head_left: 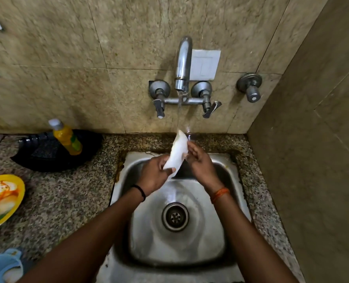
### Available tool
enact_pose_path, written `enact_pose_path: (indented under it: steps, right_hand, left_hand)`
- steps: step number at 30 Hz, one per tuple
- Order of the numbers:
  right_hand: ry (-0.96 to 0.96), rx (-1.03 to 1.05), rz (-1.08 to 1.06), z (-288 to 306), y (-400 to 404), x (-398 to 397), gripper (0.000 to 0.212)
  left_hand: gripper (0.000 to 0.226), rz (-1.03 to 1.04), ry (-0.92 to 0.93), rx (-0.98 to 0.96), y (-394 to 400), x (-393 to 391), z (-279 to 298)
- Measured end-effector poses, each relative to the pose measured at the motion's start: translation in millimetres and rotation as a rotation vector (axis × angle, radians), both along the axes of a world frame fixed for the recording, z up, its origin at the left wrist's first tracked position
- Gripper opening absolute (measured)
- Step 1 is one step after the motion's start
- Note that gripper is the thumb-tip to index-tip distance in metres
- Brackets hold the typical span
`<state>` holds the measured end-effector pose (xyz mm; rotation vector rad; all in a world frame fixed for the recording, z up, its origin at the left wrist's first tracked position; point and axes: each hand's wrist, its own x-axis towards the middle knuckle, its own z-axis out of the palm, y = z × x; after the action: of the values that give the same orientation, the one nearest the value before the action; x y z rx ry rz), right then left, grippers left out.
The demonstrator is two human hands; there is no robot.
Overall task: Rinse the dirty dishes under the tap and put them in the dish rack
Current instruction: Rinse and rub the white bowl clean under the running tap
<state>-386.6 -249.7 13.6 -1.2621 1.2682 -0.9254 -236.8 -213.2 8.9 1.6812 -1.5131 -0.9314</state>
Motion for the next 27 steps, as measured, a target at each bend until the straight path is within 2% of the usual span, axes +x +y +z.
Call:
enact_pose_path:
  steps: [4,7,12,14,16,18,20,23,25,27]
  right_hand:
    - [-0.031,-0.103,-0.060,13,-3,-2,0.048]
    - [0.123,-0.235,0.018,14,3,-2,0.046]
    - [0.443,-0.543,0.233,8,22,8,0.052]
    - [0.520,-0.593,0.317,8,24,7,0.052]
    - [0.519,-0.592,0.340,8,19,5,0.053]
    - [0.341,-0.457,0.194,8,8,3,0.056]
    - [0.159,-0.270,-0.059,17,-8,-2,0.059]
    - [0.018,-0.215,-0.274,43,-30,-11,0.061]
    - [0.013,-0.295,-0.322,62,-43,-15,0.051]
    - [0.169,-0.390,-0.374,74,-56,-16,0.034]
  left_hand:
    - [0.026,0.044,0.474,0.123,5,5,14]
    - [0.029,0.043,0.754,0.211,4,5,18]
    - [0.029,0.103,1.091,0.285,-2,-2,23]
    - [0.030,0.147,1.181,0.306,-3,-4,23]
    - [0.035,0.181,1.244,0.318,-4,-4,24]
    - [0.044,0.216,1.277,0.324,-5,-2,23]
    - [0.048,0.256,1.292,0.327,-6,-1,24]
    - [0.043,0.266,1.332,0.307,-8,-1,29]
    - [0.037,0.260,1.360,0.292,-9,-1,33]
    - [0.031,0.256,1.374,0.289,-10,-3,35]
